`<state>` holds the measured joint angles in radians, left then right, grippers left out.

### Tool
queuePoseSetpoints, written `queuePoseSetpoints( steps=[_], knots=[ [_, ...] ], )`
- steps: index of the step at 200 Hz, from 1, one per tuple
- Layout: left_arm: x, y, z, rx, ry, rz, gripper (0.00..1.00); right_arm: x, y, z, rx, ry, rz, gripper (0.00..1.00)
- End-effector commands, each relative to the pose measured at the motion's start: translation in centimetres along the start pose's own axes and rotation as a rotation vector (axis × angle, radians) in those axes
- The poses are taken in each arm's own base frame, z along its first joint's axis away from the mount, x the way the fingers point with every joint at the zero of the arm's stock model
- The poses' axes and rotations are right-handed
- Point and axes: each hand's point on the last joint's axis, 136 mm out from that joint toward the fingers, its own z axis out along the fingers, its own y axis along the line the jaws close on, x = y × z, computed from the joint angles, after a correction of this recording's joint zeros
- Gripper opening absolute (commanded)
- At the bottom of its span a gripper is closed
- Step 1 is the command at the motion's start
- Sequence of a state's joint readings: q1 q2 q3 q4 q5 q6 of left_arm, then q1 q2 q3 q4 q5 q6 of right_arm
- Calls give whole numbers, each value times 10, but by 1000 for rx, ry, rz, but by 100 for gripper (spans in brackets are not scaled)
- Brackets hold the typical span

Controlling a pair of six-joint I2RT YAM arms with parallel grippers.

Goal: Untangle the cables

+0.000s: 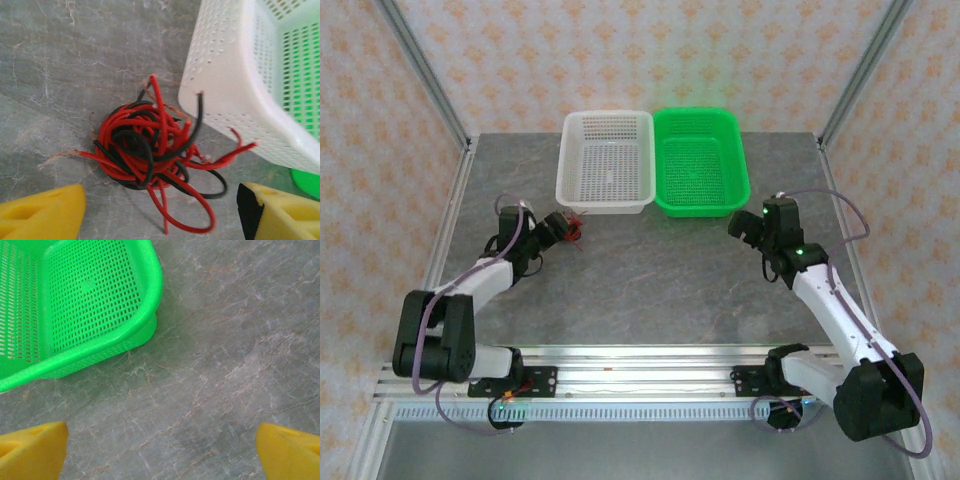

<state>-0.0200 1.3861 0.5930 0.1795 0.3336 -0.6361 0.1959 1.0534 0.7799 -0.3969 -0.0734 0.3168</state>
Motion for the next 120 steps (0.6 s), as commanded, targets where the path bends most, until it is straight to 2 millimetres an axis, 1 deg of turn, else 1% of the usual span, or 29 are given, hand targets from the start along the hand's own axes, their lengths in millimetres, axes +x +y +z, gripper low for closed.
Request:
queuePoseSetpoints(
  steps=[1, 22, 26, 54, 75, 84, 101, 120],
  knots=[
    [-12, -6, 13, -1, -25, 44, 81, 11, 0, 1, -11, 28, 20, 95],
    [-18, 0, 28, -43, -29, 47, 81, 12, 2, 1, -24, 29, 25, 95],
    [-19, 0, 31, -47, -29, 73, 81, 11, 2, 1, -28, 28, 26, 95],
    [-30, -5, 49, -38, -52, 84, 79, 13, 5, 0, -50, 27, 34, 95],
    [-33, -5, 61, -49, -65, 95, 76, 16, 6, -1, -64, 30, 40, 94],
    [-32, -1, 67, -68, -63, 102, 75, 17, 6, -1, -69, 31, 42, 93],
    [-29, 6, 74, -97, -53, 106, 69, 19, 7, -2, -79, 33, 43, 91],
    [-22, 12, 75, -115, -44, 103, 57, 19, 9, -4, -88, 33, 42, 87]
  ],
)
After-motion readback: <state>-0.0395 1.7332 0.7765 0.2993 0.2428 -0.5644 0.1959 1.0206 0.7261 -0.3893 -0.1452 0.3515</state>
